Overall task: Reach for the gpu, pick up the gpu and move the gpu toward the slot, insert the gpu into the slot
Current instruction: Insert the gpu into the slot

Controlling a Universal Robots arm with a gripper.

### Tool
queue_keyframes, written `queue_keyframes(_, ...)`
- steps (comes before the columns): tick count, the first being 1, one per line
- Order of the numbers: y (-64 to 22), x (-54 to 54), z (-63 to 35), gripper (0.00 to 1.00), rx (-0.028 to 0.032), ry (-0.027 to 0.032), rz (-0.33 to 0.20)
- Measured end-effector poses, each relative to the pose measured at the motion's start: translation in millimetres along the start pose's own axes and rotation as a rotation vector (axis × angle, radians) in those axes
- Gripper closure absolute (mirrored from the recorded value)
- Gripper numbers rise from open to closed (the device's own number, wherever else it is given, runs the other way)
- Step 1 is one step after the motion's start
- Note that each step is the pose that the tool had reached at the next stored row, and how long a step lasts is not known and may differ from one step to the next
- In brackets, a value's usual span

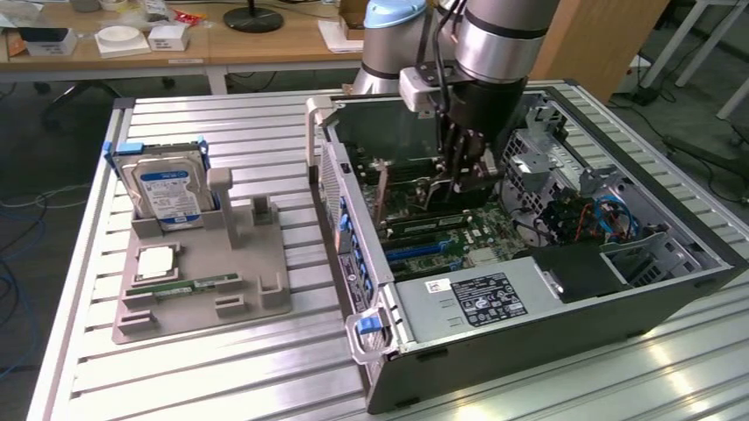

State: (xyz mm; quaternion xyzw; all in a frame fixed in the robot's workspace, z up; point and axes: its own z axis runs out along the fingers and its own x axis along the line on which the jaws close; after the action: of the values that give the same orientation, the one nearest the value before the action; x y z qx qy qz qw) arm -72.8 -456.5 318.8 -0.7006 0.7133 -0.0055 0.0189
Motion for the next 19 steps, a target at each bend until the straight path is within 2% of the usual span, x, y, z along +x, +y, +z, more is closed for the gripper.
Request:
queue_keyframes(3,0.5,2.5,2.8,0.74,0.0002,-0.0003,0.0)
queue_keyframes(8,6.0,3.0,9.7,0.74,0.0,0.0,0.0)
queue_keyframes(19,7.5,6.6,28.9,0.74,0.0001,-0.0001,0.0)
